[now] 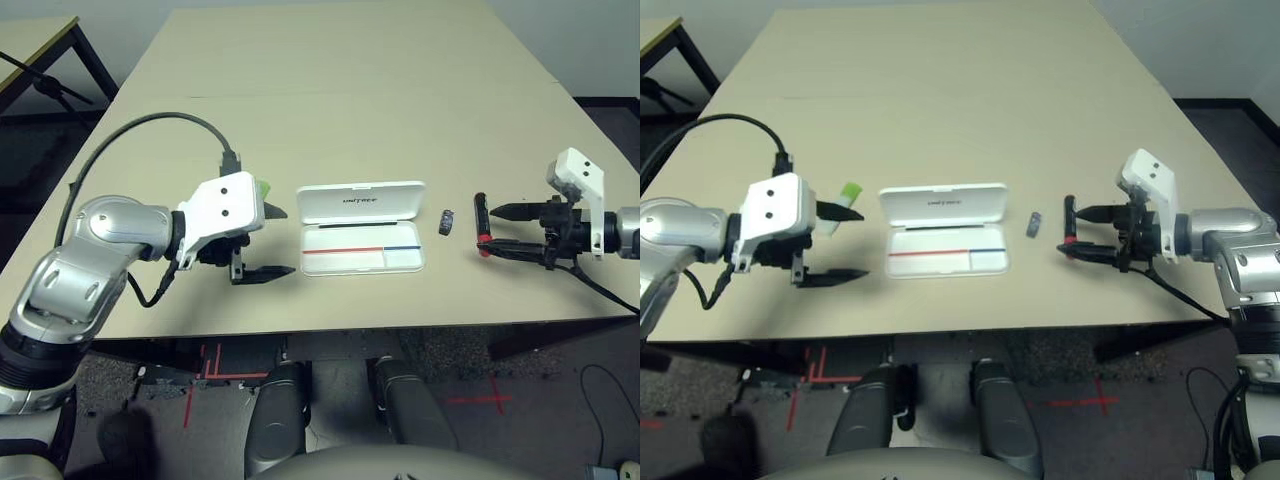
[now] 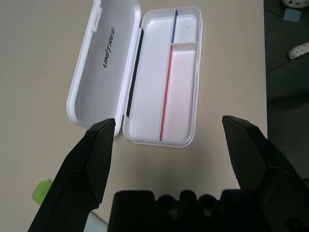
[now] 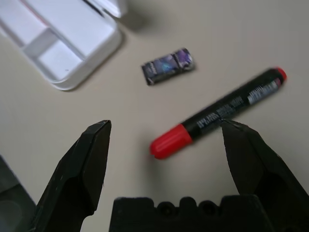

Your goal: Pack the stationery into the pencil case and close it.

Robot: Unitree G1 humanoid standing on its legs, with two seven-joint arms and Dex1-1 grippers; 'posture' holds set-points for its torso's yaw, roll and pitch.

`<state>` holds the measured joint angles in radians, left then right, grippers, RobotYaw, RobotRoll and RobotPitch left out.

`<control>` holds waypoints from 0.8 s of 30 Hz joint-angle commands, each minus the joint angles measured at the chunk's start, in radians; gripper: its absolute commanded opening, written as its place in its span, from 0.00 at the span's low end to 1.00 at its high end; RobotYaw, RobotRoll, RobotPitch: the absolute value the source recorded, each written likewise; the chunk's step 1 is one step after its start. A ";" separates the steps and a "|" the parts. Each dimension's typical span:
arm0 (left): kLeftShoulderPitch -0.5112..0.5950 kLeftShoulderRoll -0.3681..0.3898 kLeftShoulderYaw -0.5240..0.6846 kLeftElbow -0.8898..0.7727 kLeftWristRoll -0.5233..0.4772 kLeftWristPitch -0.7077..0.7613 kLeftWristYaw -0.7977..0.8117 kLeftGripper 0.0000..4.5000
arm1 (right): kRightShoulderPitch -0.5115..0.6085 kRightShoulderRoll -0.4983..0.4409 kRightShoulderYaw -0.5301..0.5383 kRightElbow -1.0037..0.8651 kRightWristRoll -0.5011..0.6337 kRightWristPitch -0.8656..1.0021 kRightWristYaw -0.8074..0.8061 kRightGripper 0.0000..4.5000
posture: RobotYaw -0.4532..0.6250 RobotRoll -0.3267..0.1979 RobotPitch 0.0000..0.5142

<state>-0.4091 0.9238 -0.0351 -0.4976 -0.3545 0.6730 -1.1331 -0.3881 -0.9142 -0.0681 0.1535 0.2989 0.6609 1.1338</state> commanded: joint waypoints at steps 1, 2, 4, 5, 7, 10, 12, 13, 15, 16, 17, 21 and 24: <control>0.003 0.002 0.033 -0.023 -0.045 0.015 0.017 0.99 | -0.034 0.015 -0.039 -0.033 0.014 0.148 -0.117 1.00 | 0.41 0.62 0.27; 0.001 0.000 0.035 -0.021 -0.051 0.011 0.019 0.99 | -0.048 0.025 -0.045 -0.034 0.019 0.186 -0.148 1.00 | 0.41 0.62 0.27; 0.001 -0.002 0.036 -0.016 -0.060 0.004 0.024 0.99 | -0.065 0.034 -0.042 -0.041 0.020 0.240 -0.187 1.00 | 0.41 0.62 0.27; 0.003 -0.002 0.034 -0.012 -0.060 -0.002 0.027 0.99 | -0.071 0.037 -0.037 -0.046 0.020 0.254 -0.199 1.00 | 0.41 0.62 0.27; 0.013 -0.002 0.030 -0.008 -0.059 -0.015 0.031 0.99 | -0.091 0.047 -0.021 -0.066 0.026 0.318 -0.231 1.00 | 0.41 0.62 0.27; 0.032 -0.002 0.021 -0.012 -0.054 -0.033 0.035 0.99 | -0.130 0.071 -0.007 -0.070 0.017 0.390 -0.295 1.00 | 0.41 0.62 0.28; 0.049 -0.002 0.020 -0.010 -0.048 -0.053 0.038 0.99 | -0.156 0.091 -0.002 -0.059 0.007 0.429 -0.339 1.00 | 0.42 0.62 0.28; 0.058 -0.002 0.019 -0.009 -0.046 -0.062 0.040 0.99 | -0.163 0.097 0.002 -0.049 0.004 0.439 -0.352 1.00 | 0.42 0.62 0.28; 0.072 -0.003 0.019 -0.010 -0.044 -0.077 0.045 0.99 | -0.170 0.110 0.014 -0.027 -0.006 0.437 -0.375 1.00 | 0.42 0.62 0.28; 0.079 -0.004 0.018 -0.011 -0.045 -0.082 0.047 0.99 | -0.172 0.117 0.021 -0.016 -0.011 0.435 -0.385 1.00 | 0.42 0.62 0.28; 0.085 -0.003 0.018 -0.013 -0.045 -0.087 0.049 0.99 | -0.173 0.125 0.029 -0.005 -0.014 0.429 -0.394 1.00 | 0.42 0.62 0.28; 0.098 0.000 0.018 -0.015 -0.046 -0.099 0.053 0.99 | -0.187 0.158 0.051 0.027 -0.016 0.424 -0.409 1.00 | 0.43 0.62 0.28; 0.097 0.001 0.014 -0.022 -0.049 -0.096 0.060 0.99 | -0.197 0.181 0.078 0.068 -0.029 0.404 -0.417 1.00 | 0.44 0.62 0.28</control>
<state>-0.3222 0.9190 -0.0113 -0.5001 -0.4029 0.5818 -1.0773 -0.5780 -0.7398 -0.0097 0.1959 0.2827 1.0739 0.7260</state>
